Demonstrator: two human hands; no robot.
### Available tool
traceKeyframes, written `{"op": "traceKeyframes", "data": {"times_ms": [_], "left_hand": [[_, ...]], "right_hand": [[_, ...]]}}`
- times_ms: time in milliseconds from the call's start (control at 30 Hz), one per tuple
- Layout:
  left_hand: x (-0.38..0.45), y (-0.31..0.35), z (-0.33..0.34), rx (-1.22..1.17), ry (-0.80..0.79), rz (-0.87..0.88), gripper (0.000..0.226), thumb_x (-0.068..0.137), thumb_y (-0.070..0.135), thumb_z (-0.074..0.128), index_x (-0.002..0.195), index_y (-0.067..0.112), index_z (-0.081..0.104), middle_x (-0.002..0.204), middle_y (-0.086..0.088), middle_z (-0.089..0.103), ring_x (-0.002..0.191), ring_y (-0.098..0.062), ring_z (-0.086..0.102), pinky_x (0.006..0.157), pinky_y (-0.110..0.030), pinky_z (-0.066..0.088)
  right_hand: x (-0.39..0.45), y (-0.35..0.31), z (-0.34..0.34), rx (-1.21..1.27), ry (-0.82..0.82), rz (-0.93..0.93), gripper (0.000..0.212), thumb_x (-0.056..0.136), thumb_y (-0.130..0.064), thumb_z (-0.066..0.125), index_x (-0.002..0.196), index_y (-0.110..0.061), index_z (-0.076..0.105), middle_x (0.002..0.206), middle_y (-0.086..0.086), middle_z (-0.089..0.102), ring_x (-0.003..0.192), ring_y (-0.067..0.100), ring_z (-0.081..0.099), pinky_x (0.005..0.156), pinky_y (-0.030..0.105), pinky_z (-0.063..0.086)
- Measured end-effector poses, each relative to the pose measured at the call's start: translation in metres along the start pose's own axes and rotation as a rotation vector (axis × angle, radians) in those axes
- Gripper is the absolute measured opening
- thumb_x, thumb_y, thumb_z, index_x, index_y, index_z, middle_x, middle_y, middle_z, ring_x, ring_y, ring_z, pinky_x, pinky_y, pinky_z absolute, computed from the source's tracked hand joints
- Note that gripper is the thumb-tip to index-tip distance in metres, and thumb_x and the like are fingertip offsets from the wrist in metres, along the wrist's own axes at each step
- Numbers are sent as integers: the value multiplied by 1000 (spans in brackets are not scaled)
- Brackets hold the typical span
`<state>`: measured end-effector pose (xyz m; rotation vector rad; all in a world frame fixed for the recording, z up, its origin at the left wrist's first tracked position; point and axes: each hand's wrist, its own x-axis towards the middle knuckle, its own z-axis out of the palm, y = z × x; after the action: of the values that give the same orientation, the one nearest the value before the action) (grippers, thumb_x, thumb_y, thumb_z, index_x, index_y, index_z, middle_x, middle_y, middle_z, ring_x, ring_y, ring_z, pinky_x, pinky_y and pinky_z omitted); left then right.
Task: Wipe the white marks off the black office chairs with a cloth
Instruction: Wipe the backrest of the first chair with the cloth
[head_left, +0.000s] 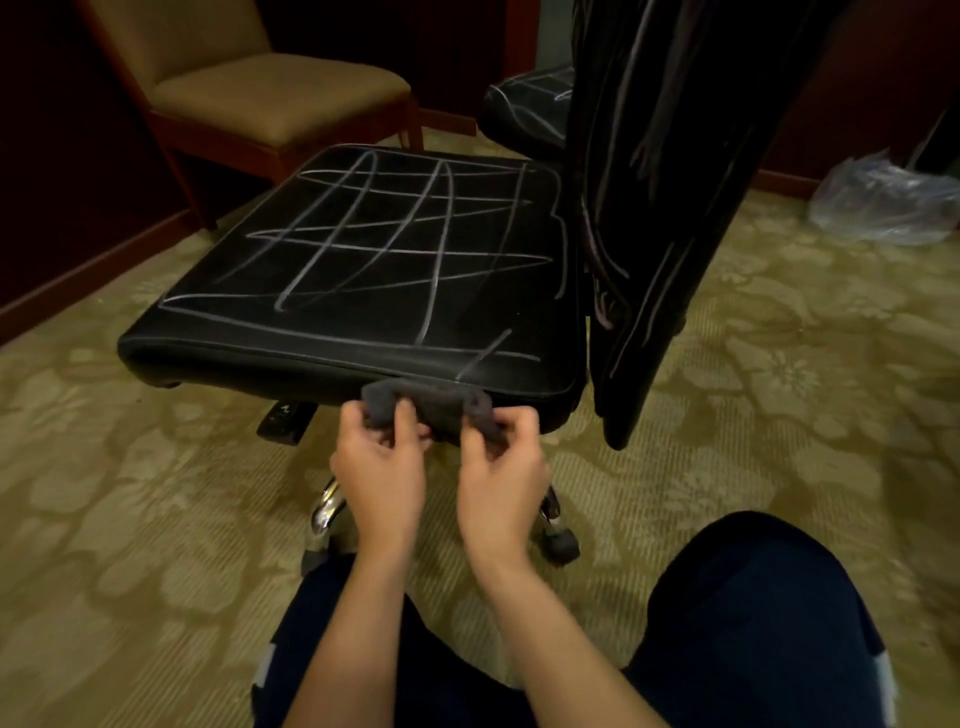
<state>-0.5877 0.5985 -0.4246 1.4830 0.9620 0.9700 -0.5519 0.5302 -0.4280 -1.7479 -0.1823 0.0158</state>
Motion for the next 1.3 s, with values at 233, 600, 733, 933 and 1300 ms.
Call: {"op": "traceKeyframes", "data": {"times_ms": [233, 600, 733, 933, 1300], "left_hand": [[-55, -1, 69, -2, -414, -33, 12, 96, 35, 62, 106, 39, 56, 106, 9, 70, 101, -8, 70, 82, -35, 61], [6, -11, -4, 54, -46, 38, 13, 98, 21, 60, 96, 33, 55, 86, 4, 73, 80, -4, 73, 76, -34, 62], [39, -25, -33, 50, 45, -30, 16, 98, 26, 61, 93, 42, 57, 90, -3, 74, 88, -16, 74, 85, -51, 59], [43, -23, -41, 47, 81, -28, 17, 98, 24, 61, 94, 41, 57, 92, 1, 72, 89, -11, 72, 85, -50, 60], [-8, -11, 11, 77, -210, 28, 5, 97, 29, 62, 99, 26, 58, 91, 5, 71, 84, -8, 70, 77, -40, 60]], "right_hand": [[29, 10, -100, 8, 208, -52, 22, 90, -8, 65, 95, -27, 54, 86, -10, 62, 79, 2, 63, 64, 16, 49], [4, 13, 4, 126, -1, 2, 14, 89, -10, 69, 96, -16, 58, 85, -4, 68, 75, 2, 67, 64, 16, 52], [-14, 6, 47, 138, -55, 52, 19, 88, -10, 71, 92, -21, 56, 78, -9, 66, 73, 0, 66, 64, 15, 51], [-26, 3, 53, 210, -76, 115, 20, 88, -12, 72, 89, -27, 58, 83, -3, 72, 75, 1, 69, 68, 18, 54], [10, 15, 0, 220, 257, 131, 28, 91, -9, 66, 86, -31, 50, 87, 5, 67, 79, 20, 67, 73, 34, 54]]}}
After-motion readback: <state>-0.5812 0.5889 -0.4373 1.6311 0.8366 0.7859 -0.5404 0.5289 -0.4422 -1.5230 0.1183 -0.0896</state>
